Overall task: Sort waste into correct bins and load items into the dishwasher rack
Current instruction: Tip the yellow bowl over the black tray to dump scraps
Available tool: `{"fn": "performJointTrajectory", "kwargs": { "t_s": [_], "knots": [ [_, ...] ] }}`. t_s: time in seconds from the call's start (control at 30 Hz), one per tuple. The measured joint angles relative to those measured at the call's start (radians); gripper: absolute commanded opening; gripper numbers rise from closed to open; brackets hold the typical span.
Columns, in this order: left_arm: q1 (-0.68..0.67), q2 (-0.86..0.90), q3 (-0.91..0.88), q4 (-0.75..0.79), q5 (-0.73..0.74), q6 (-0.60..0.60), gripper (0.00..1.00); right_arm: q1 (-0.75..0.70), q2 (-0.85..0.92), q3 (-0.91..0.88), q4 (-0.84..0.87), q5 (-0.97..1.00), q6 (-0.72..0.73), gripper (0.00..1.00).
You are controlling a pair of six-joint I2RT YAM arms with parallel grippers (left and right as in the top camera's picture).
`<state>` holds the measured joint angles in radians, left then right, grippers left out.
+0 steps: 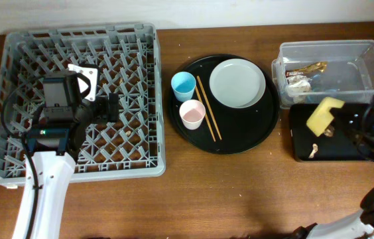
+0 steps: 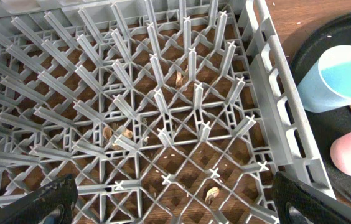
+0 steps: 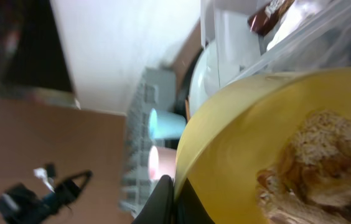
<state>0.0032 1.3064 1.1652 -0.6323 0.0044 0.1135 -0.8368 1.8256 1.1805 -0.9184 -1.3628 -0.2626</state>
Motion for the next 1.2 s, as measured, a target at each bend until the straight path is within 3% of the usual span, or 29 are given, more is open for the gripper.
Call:
{"fn": "performJointTrajectory", "kwargs": {
  "t_s": [0.17,0.47,0.9,1.03,1.2],
  "knots": [
    [0.000,0.000,0.000,0.000,0.000,0.000,0.99,-0.076,0.053,0.000,0.000,-0.051,0.095,0.04],
    [0.000,0.000,0.000,0.000,0.000,0.000,0.99,-0.087,0.121,0.000,-0.037,-0.143,0.214,0.04],
    [0.000,0.000,0.000,0.000,0.000,0.000,0.99,-0.087,0.121,-0.001,-0.080,-0.152,0.191,0.04],
    [0.000,0.000,0.000,0.000,0.000,0.000,0.99,-0.087,0.081,0.000,-0.183,-0.085,0.127,0.04],
    [0.000,0.000,0.000,0.000,0.000,0.000,0.99,-0.061,-0.135,0.071,-0.312,0.133,0.084,0.04]
  ]
}}
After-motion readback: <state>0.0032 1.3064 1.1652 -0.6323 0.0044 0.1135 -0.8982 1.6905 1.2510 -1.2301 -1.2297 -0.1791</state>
